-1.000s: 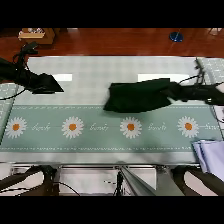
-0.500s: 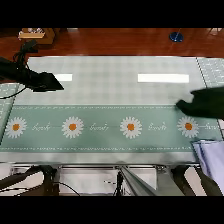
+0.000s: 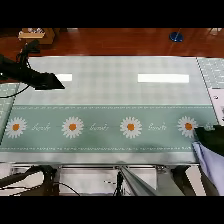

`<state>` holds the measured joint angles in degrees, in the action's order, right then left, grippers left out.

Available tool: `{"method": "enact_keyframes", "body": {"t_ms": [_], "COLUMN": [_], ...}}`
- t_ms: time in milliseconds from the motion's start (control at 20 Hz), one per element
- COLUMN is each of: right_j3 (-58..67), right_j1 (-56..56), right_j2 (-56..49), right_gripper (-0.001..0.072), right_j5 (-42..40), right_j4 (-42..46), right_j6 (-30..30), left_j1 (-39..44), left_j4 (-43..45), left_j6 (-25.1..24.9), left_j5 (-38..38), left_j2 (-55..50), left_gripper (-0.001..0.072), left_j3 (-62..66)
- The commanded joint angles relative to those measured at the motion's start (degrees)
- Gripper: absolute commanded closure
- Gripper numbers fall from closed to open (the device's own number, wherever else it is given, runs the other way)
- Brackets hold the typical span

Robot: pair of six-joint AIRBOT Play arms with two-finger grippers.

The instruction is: Fold the shirts.

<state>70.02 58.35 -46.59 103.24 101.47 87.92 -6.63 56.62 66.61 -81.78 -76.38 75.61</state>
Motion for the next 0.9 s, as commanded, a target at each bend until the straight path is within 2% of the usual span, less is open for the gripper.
{"method": "enact_keyframes", "body": {"t_ms": [0,350,600,650,700,750,850], "right_j3": [-5.64,-19.65,-25.18,-25.49,-25.51,-25.51,-25.49], "right_j1": [2.8,3.72,13.0,14.8,16.65,18.1,19.15], "right_j2": [-0.02,0.76,0.98,0.98,0.98,0.98,0.98], "right_gripper": [0.0691,0.0691,0.0688,0.0573,0.0303,0.0144,0.013], "right_j5": [2.27,0.66,-4.68,-6.38,-8.28,-9.77,-14.05], "right_j4": [7.98,29.46,30.95,30.88,30.91,30.93,30.47], "right_j6": [-0.48,0.28,0.42,0.35,-0.2,-0.33,0.24], "left_j1": [0.0,-0.13,-0.13,-0.13,-0.13,-0.13,-0.13], "left_j4": [-0.02,0.0,-0.02,-0.02,-0.02,-0.02,-0.02], "left_j6": [-0.57,-0.57,-0.57,-0.57,-0.57,-0.57,-0.57], "left_j5": [3.21,7.74,9.22,9.9,10.88,11.34,11.21], "left_j2": [-0.63,-2.19,-2.97,-2.99,-2.99,-2.99,-2.99], "left_gripper": [0.0096,0.0096,0.0096,0.0096,0.0096,0.0096,0.0095], "left_j3": [-0.04,-0.02,0.0,-0.02,-0.02,0.0,-0.02]}}
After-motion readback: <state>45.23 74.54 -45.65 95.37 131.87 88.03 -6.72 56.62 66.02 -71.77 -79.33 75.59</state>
